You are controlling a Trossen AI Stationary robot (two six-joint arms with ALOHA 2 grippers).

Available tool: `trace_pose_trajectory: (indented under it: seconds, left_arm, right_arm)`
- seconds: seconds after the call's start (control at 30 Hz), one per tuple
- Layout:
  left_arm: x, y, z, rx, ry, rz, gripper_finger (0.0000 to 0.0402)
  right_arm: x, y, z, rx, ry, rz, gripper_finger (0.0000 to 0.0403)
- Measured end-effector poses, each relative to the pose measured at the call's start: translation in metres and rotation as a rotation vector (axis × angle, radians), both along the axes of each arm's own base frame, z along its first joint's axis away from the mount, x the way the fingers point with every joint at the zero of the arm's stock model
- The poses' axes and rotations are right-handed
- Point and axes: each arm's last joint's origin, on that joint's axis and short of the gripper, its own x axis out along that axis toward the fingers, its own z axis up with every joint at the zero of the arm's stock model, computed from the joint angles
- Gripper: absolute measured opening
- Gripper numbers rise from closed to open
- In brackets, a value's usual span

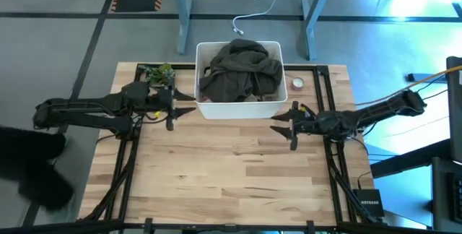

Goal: Sort clothes
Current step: Return to Home Position

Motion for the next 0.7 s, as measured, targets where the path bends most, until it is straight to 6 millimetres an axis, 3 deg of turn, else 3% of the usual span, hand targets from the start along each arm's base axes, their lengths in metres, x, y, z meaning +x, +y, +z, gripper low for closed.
trace_pose_trajectory:
  seconds: [0.3,0.7]
  left_arm:
    - [-0.019,-0.003,-0.034,-0.011,-0.096,-0.045,0.0157]
    - [-0.039,-0.006,-0.092,-0.076,-0.117,-0.044,0.0157]
  right_arm:
    - [-0.027,-0.009,-0.019,0.005,-0.072,-0.001,0.0193]
    - [-0.04,-0.012,-0.041,-0.024,-0.092,-0.003,0.0193]
